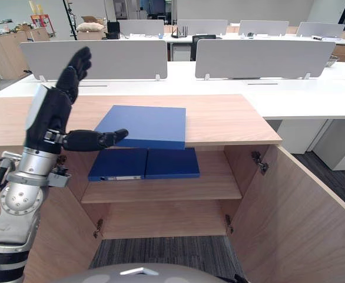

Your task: Walk over to the cabinet, pick up the folder, carry it to the office cabinet, place the folder inside the office cabinet, then close the office cabinet door

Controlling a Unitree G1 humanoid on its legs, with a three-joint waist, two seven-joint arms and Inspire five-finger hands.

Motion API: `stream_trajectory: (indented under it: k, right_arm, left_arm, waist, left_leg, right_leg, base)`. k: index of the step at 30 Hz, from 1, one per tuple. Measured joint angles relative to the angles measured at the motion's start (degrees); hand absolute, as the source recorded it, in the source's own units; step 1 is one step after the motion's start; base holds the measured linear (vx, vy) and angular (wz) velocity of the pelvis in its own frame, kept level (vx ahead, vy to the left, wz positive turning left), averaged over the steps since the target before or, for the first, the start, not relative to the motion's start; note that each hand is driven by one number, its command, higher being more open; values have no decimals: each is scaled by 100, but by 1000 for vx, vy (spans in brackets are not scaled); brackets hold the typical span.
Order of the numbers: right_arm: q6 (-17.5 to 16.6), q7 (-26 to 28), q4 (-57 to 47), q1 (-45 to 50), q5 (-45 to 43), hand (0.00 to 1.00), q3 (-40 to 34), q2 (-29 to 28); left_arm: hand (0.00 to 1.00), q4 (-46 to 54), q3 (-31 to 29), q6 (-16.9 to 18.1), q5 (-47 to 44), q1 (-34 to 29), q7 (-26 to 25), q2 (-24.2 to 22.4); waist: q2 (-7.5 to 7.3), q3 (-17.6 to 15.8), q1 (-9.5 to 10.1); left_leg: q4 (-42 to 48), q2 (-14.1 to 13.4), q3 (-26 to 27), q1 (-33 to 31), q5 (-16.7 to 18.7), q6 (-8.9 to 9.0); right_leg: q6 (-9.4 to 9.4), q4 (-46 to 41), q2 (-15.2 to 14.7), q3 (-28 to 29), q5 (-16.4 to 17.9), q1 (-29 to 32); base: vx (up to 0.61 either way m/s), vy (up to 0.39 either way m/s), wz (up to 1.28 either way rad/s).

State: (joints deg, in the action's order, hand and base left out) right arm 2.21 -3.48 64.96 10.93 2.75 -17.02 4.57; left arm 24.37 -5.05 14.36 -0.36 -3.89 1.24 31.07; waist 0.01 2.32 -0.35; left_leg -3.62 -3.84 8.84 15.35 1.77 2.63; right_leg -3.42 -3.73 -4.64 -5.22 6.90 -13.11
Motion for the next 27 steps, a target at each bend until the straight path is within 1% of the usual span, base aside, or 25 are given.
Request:
stream_trajectory:
  k: [1, 7, 9, 12, 14, 18, 20, 22, 23, 27]
  right_arm:
    - [0, 0, 0, 0, 0, 100, 0, 3]
    - [-4, -30, 0, 2, 0, 100, 5, 25]
    - [-4, -44, 2, 2, -1, 100, 5, 27]
    - [-7, -60, 2, -1, -2, 100, 10, 25]
    - [-9, -82, 2, -7, -5, 100, 10, 27]
    - [-12, -109, 1, -11, -7, 100, 9, 27]
    - [-20, -155, 1, -14, -9, 100, 9, 25]
    - [-23, -194, 3, -5, -17, 100, 9, 23]
    - [-22, -212, 8, -5, -43, 100, 9, 22]
    - [-26, -222, -12, -16, -55, 100, 13, 31]
  left_arm:
    - [100, 0, 55, 0, 158, 0, -6, 0]
    - [100, -40, 841, 4, 1241, 45, -76, 11]
    - [100, -178, 1122, 7, 1600, 183, -102, 11]
    - [100, -258, 1363, -1, 1925, 322, -146, 10]
    - [100, -330, 1596, 4, 2291, 458, -272, 2]
    - [100, -581, 1818, -17, 2741, 729, -439, -55]
    - [100, -722, 1842, -73, 2978, 815, -573, -299]
    - [100, -833, 1914, -150, 3060, 881, -701, -439]
    - [100, -889, 2020, -226, 3181, 952, -761, -465]
    - [100, -1235, 2292, -246, 3488, 992, -846, -446]
  waist:
    - [6, -3, -2]
    - [47, -11, -32]
    - [47, -10, -42]
    - [34, -11, -64]
    - [23, -19, -109]
    - [26, -24, -156]
    - [26, -26, -196]
    - [23, -29, -206]
    - [21, -31, -207]
    - [28, -38, -287]
  left_leg:
    - [0, -1, 1, 2, 0, 0]
    - [0, -5, 2, -12, 5, 7]
    - [0, -5, 2, -33, 5, 7]
    - [0, -4, 6, -49, 7, 7]
    - [0, -2, 17, -66, 12, 7]
    - [0, -3, 24, -68, 20, 6]
    - [3, -2, 36, -72, 31, 5]
    - [25, -3, 54, -79, 51, 4]
    - [50, -3, 61, -100, 70, 1]
    - [67, 0, 79, -154, 76, -1]
  right_leg:
    - [0, -1, 0, 2, 1, 0]
    - [-4, -3, 2, 7, 9, 17]
    - [-5, -3, 2, 7, 8, 37]
    - [-5, -3, 2, 15, 9, 60]
    - [-5, -3, 2, 31, 8, 85]
    - [-7, 0, 2, 41, 10, 93]
    - [-11, 0, 2, 52, 12, 102]
    - [-14, 0, 1, 69, 15, 109]
    - [-16, 0, -1, 75, 16, 121]
    - [-16, 0, 1, 76, 11, 184]
  base:
    - [0, 0, 0]
    - [0, 0, 0]
    - [0, 0, 0]
    - [0, 0, 0]
    - [0, 0, 0]
    - [0, 0, 0]
    - [0, 0, 0]
    - [0, 0, -4]
    - [-2, -6, -4]
    - [0, 0, 0]
